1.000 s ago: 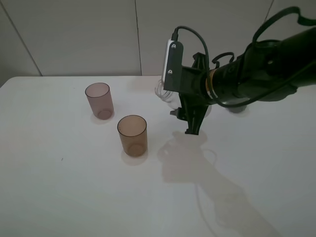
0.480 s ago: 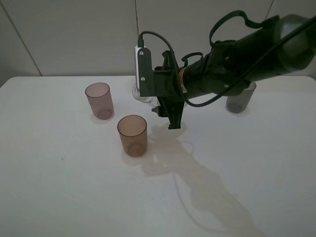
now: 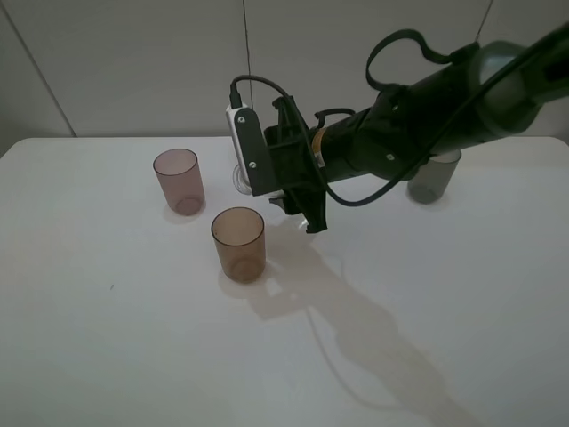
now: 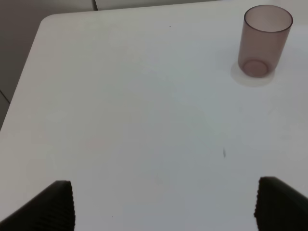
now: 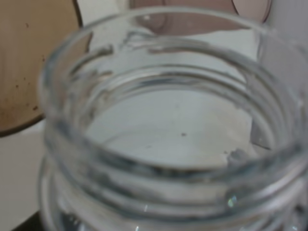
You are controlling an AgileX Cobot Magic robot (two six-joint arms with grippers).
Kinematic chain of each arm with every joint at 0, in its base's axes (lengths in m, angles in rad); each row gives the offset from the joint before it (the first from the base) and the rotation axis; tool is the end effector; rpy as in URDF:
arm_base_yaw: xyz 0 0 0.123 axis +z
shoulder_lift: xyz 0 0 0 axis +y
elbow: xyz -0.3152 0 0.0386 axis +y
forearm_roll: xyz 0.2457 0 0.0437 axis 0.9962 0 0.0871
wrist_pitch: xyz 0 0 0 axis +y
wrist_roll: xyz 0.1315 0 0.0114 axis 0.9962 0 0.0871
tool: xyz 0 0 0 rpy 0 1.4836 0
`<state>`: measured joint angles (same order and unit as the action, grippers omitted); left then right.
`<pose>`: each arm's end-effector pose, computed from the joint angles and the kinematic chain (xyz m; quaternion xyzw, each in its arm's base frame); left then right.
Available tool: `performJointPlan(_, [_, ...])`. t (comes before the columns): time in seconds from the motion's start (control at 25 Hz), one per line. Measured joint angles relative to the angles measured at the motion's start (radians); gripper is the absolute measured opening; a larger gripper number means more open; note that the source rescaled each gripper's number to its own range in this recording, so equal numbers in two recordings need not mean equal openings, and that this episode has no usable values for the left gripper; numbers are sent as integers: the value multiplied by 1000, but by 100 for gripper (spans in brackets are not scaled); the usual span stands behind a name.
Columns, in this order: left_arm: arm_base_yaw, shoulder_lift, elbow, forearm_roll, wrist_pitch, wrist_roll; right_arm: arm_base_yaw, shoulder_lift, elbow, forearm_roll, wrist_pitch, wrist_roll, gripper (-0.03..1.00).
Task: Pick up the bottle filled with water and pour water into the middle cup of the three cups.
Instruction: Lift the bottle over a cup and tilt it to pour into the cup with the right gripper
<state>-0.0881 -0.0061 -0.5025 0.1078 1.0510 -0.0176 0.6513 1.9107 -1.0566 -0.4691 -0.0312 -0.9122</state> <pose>-0.0029 0.0126 0.2599 0.0278 0.8467 0.0258 0.5307 0.3435 0.2641 0.1618 -0.7791 0.4793 -0.1381 0.3797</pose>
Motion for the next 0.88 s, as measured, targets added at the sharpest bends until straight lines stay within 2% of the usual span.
performJointPlan(0.16, [0, 0, 0, 0, 0, 0, 0, 0, 0, 111, -51, -161, 0])
performJointPlan(0.36, [0, 0, 0, 0, 0, 0, 0, 1, 1, 304, -148, -386, 0])
performJointPlan(0.48, [0, 0, 0, 0, 0, 0, 2, 9, 1, 384, -185, -481, 0])
performJointPlan(0.6, [0, 0, 0, 0, 0, 0, 17, 17, 35, 426, -249, -555, 0])
performJointPlan(0.64, [0, 0, 0, 0, 0, 0, 26, 18, 66, 456, -316, -600, 0])
performJointPlan(0.72, [0, 0, 0, 0, 0, 0, 37, 18, 92, 490, -381, -636, 0])
performJointPlan(0.88, [0, 0, 0, 0, 0, 0, 59, 18, 125, 519, -434, -688, 0])
